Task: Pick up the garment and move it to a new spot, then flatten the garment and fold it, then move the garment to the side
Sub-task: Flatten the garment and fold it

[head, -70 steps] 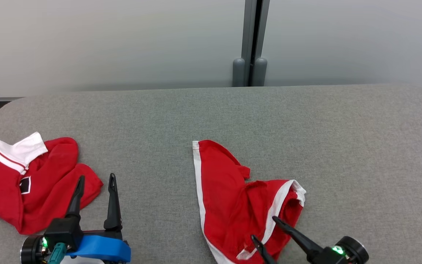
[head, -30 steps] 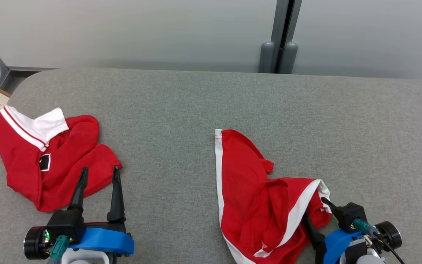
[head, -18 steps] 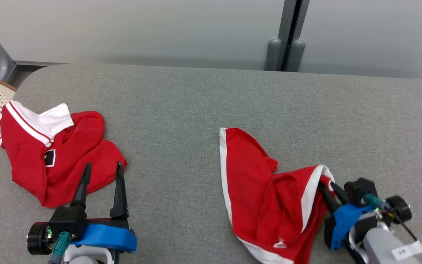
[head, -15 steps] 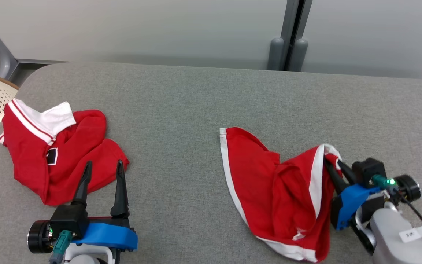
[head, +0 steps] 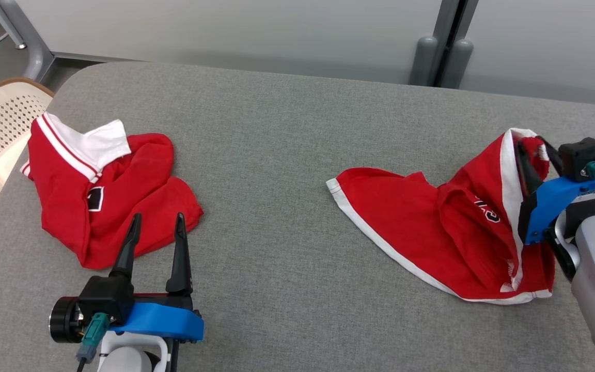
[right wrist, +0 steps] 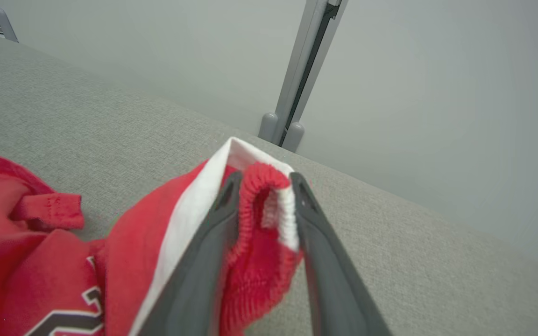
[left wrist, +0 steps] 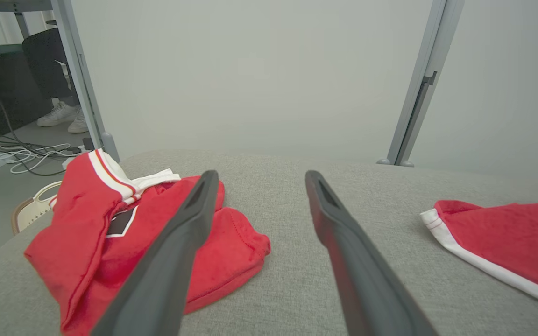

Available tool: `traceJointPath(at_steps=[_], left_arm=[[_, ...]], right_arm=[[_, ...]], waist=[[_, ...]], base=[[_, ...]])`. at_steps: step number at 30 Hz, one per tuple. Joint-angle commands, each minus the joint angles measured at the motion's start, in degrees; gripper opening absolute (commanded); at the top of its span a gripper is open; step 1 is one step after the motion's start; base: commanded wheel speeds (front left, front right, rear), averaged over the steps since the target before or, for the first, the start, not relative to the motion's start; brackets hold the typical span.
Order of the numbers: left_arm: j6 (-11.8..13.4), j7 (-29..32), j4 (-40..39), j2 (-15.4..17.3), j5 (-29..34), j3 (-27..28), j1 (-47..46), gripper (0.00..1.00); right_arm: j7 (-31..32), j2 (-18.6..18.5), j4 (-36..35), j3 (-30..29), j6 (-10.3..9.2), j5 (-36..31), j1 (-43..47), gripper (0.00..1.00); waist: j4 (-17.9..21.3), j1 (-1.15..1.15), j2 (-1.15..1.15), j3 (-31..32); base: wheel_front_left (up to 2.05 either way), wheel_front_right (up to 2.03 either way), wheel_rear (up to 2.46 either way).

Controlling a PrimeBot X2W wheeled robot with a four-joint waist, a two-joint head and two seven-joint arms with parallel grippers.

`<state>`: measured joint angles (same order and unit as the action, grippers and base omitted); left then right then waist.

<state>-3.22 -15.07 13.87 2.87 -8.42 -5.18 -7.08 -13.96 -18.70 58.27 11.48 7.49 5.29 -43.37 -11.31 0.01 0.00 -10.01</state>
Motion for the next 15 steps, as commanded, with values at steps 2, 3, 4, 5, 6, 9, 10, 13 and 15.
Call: traceJointPath(at_steps=[2,3,4,5,6,9,10,13,15], left_arm=[[0.28,-0.15,0.01,0.02,-0.07,0.07,-0.56,1.00],[0.39,-0.15,0.06,0.02,-0.04,0.20,-0.39,1.00],[0.37,-0.15,0.13,0.02,0.07,0.28,-0.22,1.00],[0.31,-0.15,0.18,0.03,0.27,0.42,-0.04,1.00],[0.23,-0.15,0.23,0.03,0.47,0.43,0.10,1.00],[0.04,-0.15,0.29,0.04,1.00,0.85,0.40,1.00],[-0.07,-0.15,0.21,0.03,1.21,1.14,0.51,1.00],[-0.36,-0.15,0.12,0.06,2.01,2.03,1.07,1.00],[-0.59,-0.15,0.07,0.06,2.45,2.45,1.47,1.00]], right_arm=[[-0.57,0.11,1.14,-0.24,0.01,0.14,-1.55,1.00],[-0.85,0.16,1.66,-0.28,0.00,0.07,-1.71,1.00],[-0.93,0.27,2.00,-0.56,0.00,0.28,-1.70,1.00],[-1.08,0.49,2.06,-0.76,0.01,0.49,-1.56,1.00],[-1.21,0.39,1.63,-0.95,0.01,0.42,-1.29,1.00],[-1.26,-0.42,-3.23,-2.82,0.01,-0.08,0.79,1.00],[-1.27,-0.14,-5.61,-3.69,0.01,-0.04,1.71,1.00],[-1.26,0.84,-13.47,-5.97,0.01,-0.20,4.72,1.00],[-1.26,1.87,-18.78,-7.00,0.01,0.13,7.39,1.00]], waist=[[0.26,-0.01,0.00,-0.15],[0.58,-0.01,0.00,-0.12],[0.92,-0.01,0.00,-0.05],[1.39,-0.01,0.00,0.15],[1.78,-0.01,0.00,0.32],[3.32,-0.01,0.00,1.05],[3.97,-0.01,0.00,1.35],[5.88,-0.01,0.00,2.18],[7.13,-0.01,0.00,2.81]], base=[[0.00,0.00,0.00],[0.00,0.00,0.00],[0.00,0.00,0.00],[0.00,0.00,0.00],[0.00,0.00,0.00],[0.00,0.00,0.00],[0.00,0.00,0.00],[0.00,0.00,0.00],[0.00,0.00,0.00]])
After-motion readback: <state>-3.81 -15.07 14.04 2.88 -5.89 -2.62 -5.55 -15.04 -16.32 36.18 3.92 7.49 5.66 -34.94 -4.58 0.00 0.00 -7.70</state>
